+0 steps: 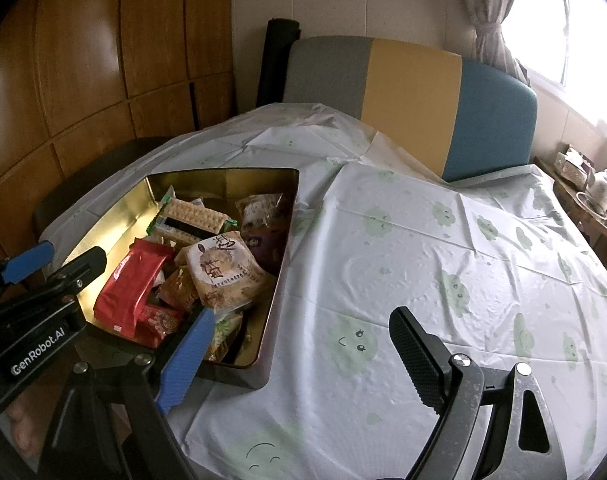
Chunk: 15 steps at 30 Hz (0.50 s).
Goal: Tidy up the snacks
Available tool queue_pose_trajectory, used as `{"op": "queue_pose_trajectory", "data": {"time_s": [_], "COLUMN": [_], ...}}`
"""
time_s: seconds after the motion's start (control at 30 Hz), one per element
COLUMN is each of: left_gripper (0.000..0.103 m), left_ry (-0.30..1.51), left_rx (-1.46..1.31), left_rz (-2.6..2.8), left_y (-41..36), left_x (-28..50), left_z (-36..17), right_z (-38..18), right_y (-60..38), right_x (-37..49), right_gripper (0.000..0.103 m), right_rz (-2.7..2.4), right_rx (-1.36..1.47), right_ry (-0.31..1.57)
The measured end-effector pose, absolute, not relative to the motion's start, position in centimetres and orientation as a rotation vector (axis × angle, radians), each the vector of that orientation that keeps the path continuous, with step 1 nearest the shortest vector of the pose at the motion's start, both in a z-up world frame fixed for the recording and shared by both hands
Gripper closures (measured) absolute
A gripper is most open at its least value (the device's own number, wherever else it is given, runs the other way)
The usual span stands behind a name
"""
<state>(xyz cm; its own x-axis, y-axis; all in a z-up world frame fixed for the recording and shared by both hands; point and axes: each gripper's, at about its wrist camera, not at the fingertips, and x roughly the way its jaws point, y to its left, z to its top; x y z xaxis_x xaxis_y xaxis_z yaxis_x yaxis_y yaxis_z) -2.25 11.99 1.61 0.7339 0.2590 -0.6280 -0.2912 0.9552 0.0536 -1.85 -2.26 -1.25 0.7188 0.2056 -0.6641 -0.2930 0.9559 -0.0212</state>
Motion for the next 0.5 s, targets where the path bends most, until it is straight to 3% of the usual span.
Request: {"op": "queue_pose_trajectory", "data": {"time_s": [0.3,0.4,0.5], "left_gripper": [0.035,0.043,0.043], "left_ry": [0.699,0.691,0.682], "left_rx": [-0.054,-0.058,-0.04], "left_rz": [0.306,0.305,0.31], "left_y": [12.0,12.14,12.09], "left_x": [-1.87,-1.88,-1.86], "left_z": [1.12,1.14,1.27], "right_z": [-1.74,-1.87,-1.73], "right_y": [-2.19,-2.31,-2.67], "right_x": [-1.65,-1.55,-1.48], "right_gripper": [0.009,0.009,0.009], "right_rz": [0.285,0.288,0.285], "right_rx": [-0.127,-0.122,-0.102], "right_ry": [0.726,0.732,0.732]}}
